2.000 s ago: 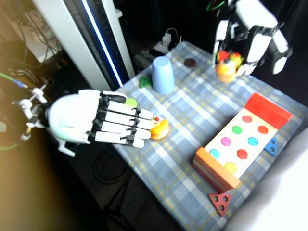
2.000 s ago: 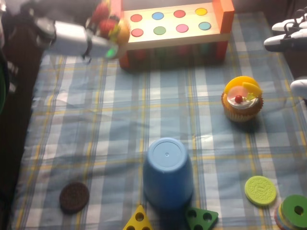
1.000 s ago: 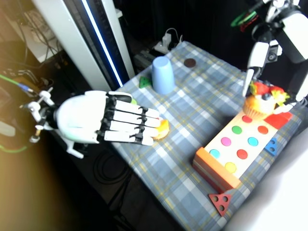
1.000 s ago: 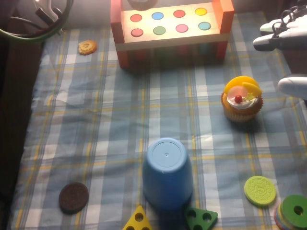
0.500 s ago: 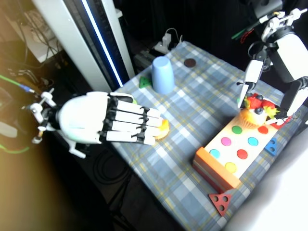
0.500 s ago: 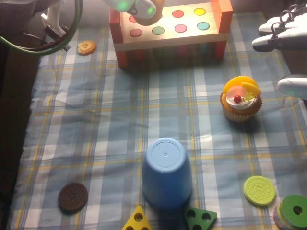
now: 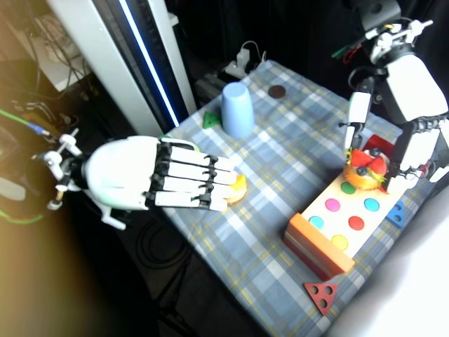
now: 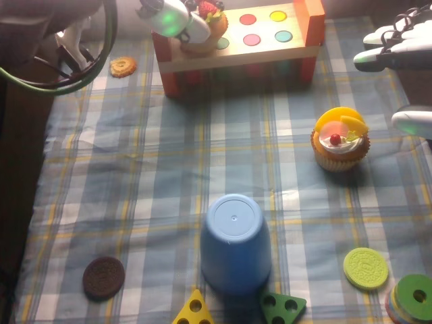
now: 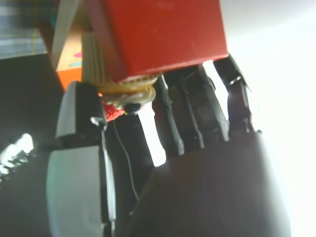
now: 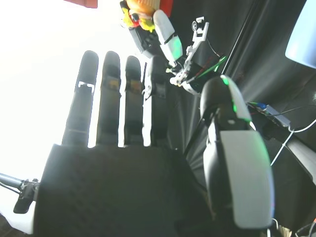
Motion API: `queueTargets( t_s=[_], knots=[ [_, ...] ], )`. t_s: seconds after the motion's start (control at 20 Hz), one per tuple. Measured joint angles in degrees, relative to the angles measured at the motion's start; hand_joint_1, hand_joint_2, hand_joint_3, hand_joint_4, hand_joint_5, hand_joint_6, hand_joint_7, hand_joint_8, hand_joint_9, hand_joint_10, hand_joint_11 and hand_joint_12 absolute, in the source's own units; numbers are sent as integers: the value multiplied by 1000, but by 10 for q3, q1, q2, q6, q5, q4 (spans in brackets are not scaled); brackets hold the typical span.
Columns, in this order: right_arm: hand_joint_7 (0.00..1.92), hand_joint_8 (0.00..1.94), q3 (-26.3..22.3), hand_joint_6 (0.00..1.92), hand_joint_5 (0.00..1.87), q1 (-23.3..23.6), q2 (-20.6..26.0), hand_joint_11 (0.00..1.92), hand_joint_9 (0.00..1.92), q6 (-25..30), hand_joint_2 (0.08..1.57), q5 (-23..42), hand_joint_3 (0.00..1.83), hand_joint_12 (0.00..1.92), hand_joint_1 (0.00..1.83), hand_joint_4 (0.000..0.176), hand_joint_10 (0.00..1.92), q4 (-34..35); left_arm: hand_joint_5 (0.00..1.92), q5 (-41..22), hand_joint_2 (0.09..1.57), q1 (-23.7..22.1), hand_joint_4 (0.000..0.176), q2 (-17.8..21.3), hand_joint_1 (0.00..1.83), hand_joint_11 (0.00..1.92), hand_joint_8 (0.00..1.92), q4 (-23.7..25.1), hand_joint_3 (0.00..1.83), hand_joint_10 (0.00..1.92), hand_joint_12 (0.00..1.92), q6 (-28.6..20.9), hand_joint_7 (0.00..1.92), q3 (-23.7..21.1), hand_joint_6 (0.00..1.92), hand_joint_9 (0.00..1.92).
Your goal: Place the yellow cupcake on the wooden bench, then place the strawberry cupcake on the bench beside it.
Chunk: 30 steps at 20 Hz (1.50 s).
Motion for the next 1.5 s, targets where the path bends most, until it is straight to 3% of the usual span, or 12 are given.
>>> queueTargets(
  t_s=[0.05, 0.1, 0.15, 0.3, 0.45, 0.8, 1.0, 1.1, 1.15, 1.2, 1.4, 1.5],
  knots=[
    [442, 1, 0, 1, 524, -1, 0, 134, 406, 0, 1269, 0, 2, 758, 489, 0, 1, 1, 457, -2, 1103, 0, 131, 4, 698, 0, 0, 6, 0, 0, 659, 0, 478, -9, 2, 524],
    [445, 2, 0, 3, 530, -1, 0, 137, 414, 1, 1271, 0, 2, 757, 494, 0, 4, 1, 310, -3, 1025, 0, 167, 8, 746, 0, 0, 15, 0, 0, 451, 0, 340, -19, 0, 360],
    [444, 2, 0, 3, 530, -1, 0, 135, 413, 1, 1266, 0, 0, 755, 495, 0, 4, 1, 241, -6, 965, 0, 174, 9, 780, 0, 0, 17, 0, 0, 322, -1, 261, -23, 0, 254],
    [433, 0, 0, 1, 528, -1, 0, 140, 410, 2, 1261, 0, 0, 757, 461, 0, 1, 0, 28, -14, 953, 0, 176, 19, 393, 0, 0, 21, 0, 0, 13, -1, 15, -34, 0, 19],
    [428, 0, -3, 1, 527, -1, 1, 146, 412, 1, 1263, 0, 0, 762, 471, 0, 2, 2, 0, -30, 911, 0, 176, 40, 485, 0, 0, 38, 0, 0, 0, -16, 0, -55, 0, 0],
    [434, 0, -4, 0, 518, -1, 3, 138, 398, 2, 1216, 0, 0, 753, 439, 0, 0, 4, 0, -124, 843, 16, 176, 143, 729, 35, 0, 302, 0, 0, 18, -328, 0, -188, 0, 0],
    [376, 0, 1, 0, 421, 5, 0, 34, 361, 2, 1069, -11, 0, 832, 585, 0, 0, -5, 0, -224, 854, 72, 176, 224, 652, 3, 0, 406, 0, 0, 1, -449, 0, -284, 0, 0],
    [323, 0, 10, 0, 356, 27, -7, 19, 350, 2, 991, -39, 0, 916, 688, 59, 1, -25, 0, -278, 765, 117, 176, 275, 803, 0, 0, 451, 0, 0, 0, -500, 0, -336, 0, 0],
    [323, 0, 13, 0, 356, 33, -10, 19, 350, 2, 991, -47, 0, 916, 688, 59, 1, -30, 0, -291, 765, 130, 176, 285, 803, 0, 0, 455, 0, 0, 0, -511, 0, -346, 0, 0],
    [329, 6, 17, 0, 282, 44, -16, 0, 331, 3, 973, -61, 0, 953, 732, 118, 2, -40, 0, -314, 766, 156, 176, 302, 932, 0, 0, 460, 0, 0, 0, -533, 0, -361, 0, 0],
    [371, 0, 51, 1, 381, 73, -46, 147, 415, 43, 893, -127, 0, 851, 848, 80, 2, -100, 0, -398, 793, 216, 176, 338, 897, 0, 0, 467, 3, 0, 0, -589, 0, -400, 0, 0],
    [336, 0, 67, 0, 351, 96, -59, 68, 321, 47, 895, -166, 2, 813, 839, 88, 0, -125, 0, -425, 785, 233, 176, 346, 839, 0, 0, 467, 0, 0, 0, -591, 0, -408, 0, 0]
  ],
)
